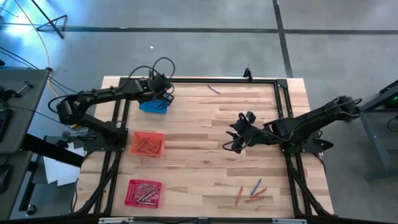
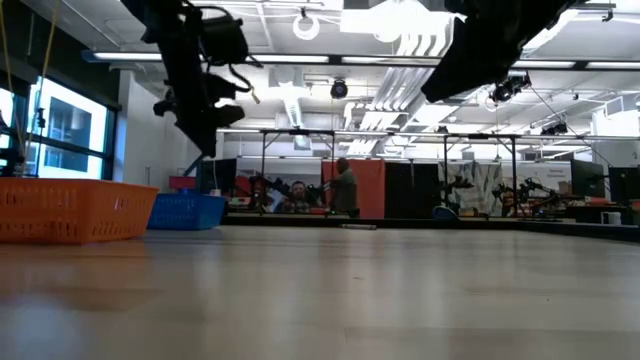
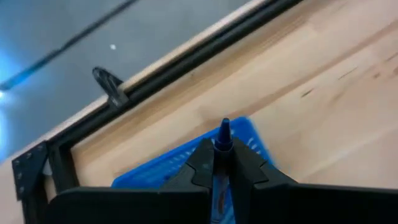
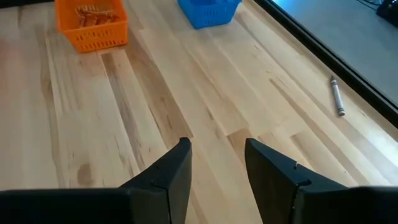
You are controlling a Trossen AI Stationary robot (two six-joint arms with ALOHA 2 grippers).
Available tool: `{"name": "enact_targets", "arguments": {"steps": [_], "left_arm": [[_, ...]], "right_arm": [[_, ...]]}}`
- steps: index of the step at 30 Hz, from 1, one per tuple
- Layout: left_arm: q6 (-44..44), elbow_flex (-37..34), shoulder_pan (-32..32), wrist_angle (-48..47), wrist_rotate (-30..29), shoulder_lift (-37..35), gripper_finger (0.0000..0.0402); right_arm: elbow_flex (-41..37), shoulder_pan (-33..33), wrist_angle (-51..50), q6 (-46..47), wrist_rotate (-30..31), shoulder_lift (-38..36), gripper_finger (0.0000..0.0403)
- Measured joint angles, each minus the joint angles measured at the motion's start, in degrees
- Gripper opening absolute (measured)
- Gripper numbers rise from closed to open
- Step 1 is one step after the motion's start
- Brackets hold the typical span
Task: Sort crayons
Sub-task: Put the blue crayon into the blue bin, then put the orange crayon into the orange bin
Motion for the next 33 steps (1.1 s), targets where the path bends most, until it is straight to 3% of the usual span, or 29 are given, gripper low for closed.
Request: {"name": "enact_targets", "arguments": {"steps": [4, 10, 17, 27, 33], "left_arm": [[1.1, 0.0, 3.8, -4.7, 3.4, 0.0, 0.0008], [6.7, 0.0, 5.9, -10.2, 3.9, 0.0, 0.0009], [7.5, 0.0, 6.4, -10.5, 3.9, 0.0, 0.0012], [8.9, 0.0, 5.9, -10.7, 4.2, 0.0, 0.0087], [4.6, 0.0, 5.6, -10.5, 5.1, 0.0, 0.0111]], "right_arm": [[0.0, 0.0, 0.0, 0.0, 0.0, 0.0, 0.0142], [0.0, 0.0, 0.0, -0.5, 0.1, 0.0, 0.0142], [0.0, 0.0, 0.0, -0.3, 1.1, 0.0, 0.0142], [0.0, 0.0, 0.0, 0.9, 1.1, 0.0, 0.0142], [0.0, 0.0, -0.1, 0.9, 0.3, 0.0, 0.0142]]}}
